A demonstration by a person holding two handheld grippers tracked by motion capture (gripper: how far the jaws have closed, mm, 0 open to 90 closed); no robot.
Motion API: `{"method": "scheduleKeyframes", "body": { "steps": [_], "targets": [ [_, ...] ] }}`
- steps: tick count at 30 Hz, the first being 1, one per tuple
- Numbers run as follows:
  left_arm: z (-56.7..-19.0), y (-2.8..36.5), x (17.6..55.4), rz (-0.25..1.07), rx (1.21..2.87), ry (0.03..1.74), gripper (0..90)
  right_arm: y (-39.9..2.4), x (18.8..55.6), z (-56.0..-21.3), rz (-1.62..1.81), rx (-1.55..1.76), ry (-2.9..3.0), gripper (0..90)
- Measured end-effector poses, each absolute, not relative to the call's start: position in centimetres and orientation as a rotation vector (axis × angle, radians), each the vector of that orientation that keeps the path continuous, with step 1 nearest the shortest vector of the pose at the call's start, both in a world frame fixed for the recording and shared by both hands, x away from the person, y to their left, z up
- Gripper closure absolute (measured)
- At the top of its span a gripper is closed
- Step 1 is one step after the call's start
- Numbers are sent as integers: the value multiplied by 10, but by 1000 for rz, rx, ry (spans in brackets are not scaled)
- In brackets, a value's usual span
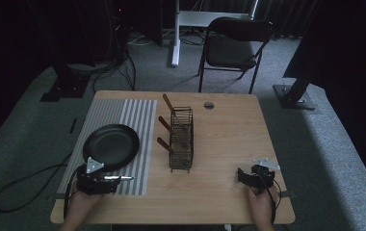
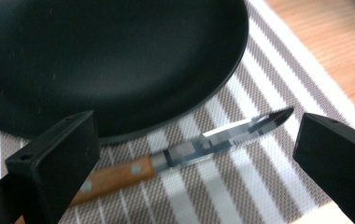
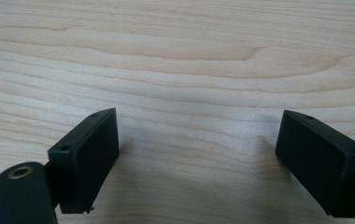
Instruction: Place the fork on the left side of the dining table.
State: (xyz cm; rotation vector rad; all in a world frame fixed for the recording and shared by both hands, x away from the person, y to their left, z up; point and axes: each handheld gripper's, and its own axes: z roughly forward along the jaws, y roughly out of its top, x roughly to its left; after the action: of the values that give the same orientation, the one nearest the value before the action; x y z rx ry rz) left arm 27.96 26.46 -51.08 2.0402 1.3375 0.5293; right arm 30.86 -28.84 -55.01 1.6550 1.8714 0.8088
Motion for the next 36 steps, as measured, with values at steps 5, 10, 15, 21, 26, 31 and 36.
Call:
{"method": "scheduleKeyframes", "body": {
  "steps": [5,10,15,21,26,31,36],
  "targets": [
    [-498,259,292,528,2031,1302,7,-288,309,-550,810,1654,1871,131],
    [-490,255,302,531,2026,1287,8,-289,309,-550,809,1652,1872,131],
    [-482,248,317,506,2031,1263,7,-288,309,-550,809,1653,1871,131],
    [-470,238,339,503,2024,1245,8,-288,309,-550,809,1653,1872,132],
    [-462,230,353,505,2021,1224,8,-288,309,-550,809,1653,1872,131],
    [-451,220,369,510,2012,1202,8,-288,309,-550,809,1653,1871,131],
    [-442,215,379,499,2013,1183,8,-288,309,-550,809,1653,1871,131]
  ]
}}
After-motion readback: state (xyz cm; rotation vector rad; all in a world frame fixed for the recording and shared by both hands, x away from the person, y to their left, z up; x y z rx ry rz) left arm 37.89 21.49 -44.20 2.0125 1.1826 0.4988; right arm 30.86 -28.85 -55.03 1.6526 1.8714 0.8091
